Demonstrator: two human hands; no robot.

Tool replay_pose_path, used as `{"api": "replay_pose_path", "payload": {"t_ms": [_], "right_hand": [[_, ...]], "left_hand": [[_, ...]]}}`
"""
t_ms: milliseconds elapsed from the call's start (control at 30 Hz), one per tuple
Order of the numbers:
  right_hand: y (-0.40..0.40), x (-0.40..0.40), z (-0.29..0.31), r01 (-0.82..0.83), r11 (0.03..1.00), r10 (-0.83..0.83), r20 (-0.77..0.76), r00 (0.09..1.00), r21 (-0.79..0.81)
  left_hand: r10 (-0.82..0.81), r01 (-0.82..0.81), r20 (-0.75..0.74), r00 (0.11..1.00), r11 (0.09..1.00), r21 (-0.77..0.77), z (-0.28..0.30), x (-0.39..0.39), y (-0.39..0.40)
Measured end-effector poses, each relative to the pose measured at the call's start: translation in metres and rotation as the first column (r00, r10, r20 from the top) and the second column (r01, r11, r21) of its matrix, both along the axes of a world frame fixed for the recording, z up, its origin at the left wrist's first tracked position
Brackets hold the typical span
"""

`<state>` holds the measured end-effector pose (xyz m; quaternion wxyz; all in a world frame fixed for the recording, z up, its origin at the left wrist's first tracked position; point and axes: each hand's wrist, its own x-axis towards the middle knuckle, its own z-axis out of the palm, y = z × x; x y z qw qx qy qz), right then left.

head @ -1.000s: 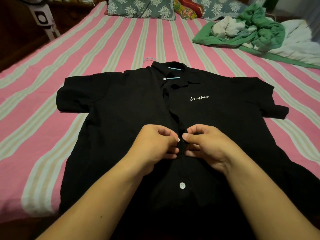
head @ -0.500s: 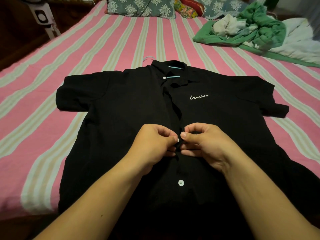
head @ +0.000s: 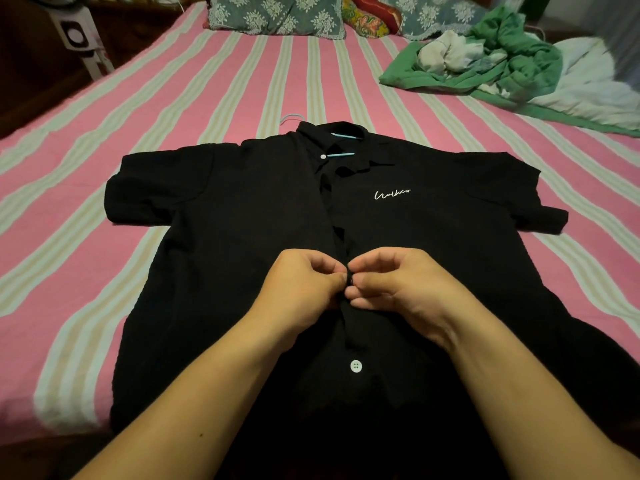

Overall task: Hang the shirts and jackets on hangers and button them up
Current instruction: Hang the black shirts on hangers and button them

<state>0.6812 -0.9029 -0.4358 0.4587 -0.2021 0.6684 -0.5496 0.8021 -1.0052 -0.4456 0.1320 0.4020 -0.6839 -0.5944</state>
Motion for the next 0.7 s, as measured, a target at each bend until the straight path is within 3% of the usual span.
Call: {"api": "replay_pose_path", "payload": {"t_ms": [167, 267, 567, 700], "right_hand": [[-0.0072, 0.0112, -0.0082, 0.049, 0.998, -0.04, -0.257, 0.966, 0.031], [-0.0076, 0.0123, -0.0102, 0.062, 0.996, -0.038, -0.355, 0.934, 0.057], [0.0013, 0.0027, -0.0042, -0.034, 0.994, 0.074, -0.402, 0.913, 0.105], [-0.0023, 0.0039, -0.0092, -0.005, 0.988, 0.083, -0.503, 0.861, 0.155]], "left_hand": [[-0.052, 0.061, -0.059, 0.997, 0.983, 0.172, 0.0008, -0.0006, -0.0056], [-0.076, 0.088, -0.077, 0.994, 0.982, 0.168, 0.0004, 0.001, -0.0079], [0.042, -0.027, -0.106, 0.993, 0.99, 0.139, -0.0001, -0.0005, -0.0036], [0.087, -0.072, -0.13, 0.988, 0.99, 0.119, -0.0008, -0.0007, -0.0019]]}}
